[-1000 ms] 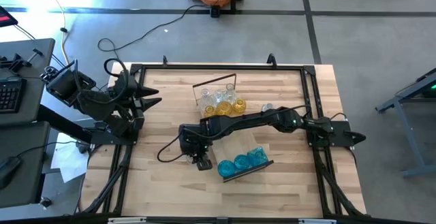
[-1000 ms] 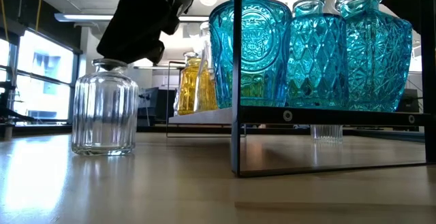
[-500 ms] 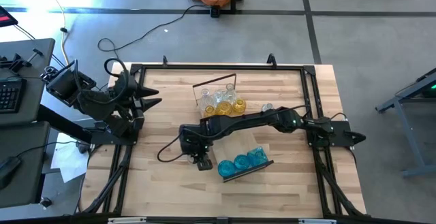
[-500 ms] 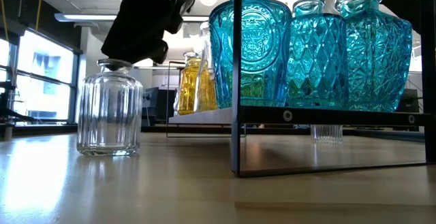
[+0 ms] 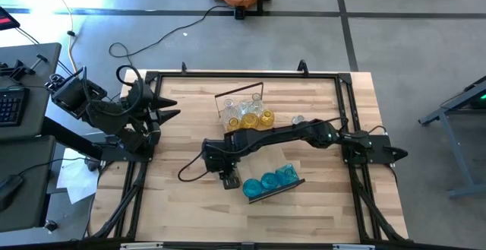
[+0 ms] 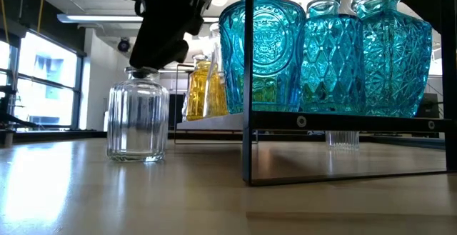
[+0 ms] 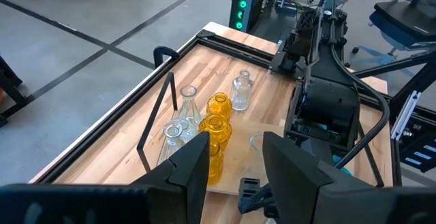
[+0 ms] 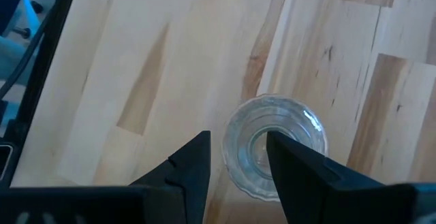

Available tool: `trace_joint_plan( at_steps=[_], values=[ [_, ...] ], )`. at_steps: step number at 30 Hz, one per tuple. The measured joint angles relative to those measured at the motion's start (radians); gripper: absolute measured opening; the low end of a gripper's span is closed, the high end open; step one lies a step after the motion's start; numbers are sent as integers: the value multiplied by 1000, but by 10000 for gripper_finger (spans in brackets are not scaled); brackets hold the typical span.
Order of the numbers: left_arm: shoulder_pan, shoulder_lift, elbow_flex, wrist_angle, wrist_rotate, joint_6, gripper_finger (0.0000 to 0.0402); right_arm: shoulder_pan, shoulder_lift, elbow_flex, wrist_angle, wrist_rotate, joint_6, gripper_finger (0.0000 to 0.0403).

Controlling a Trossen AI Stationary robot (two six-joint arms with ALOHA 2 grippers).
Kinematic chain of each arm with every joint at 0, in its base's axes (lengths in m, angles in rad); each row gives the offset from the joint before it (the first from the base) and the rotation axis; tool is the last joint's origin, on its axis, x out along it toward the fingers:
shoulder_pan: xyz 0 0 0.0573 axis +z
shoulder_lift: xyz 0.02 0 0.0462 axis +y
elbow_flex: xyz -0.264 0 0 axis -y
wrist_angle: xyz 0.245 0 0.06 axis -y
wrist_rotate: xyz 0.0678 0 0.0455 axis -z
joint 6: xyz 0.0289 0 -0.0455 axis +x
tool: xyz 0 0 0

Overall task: Sort vases onto shelf
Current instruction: Put the transparent crystal vase on the shelf aligned with the other transparent crystal vase

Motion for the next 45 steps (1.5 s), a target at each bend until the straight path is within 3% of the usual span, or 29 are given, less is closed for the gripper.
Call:
trace_joint_plan(
  at_steps=[15, 27, 45],
  values=[
    [0, 0, 0, 0, 0, 0, 127, -1, -2, 0, -23, 25, -15, 141],
    [0, 0, 0, 0, 0, -6, 127, -2, 8, 3, -21, 2, -37, 11],
    [0, 0, 0, 0, 11, -7, 127, 18, -7, 13, -56, 3, -7, 4]
  ],
)
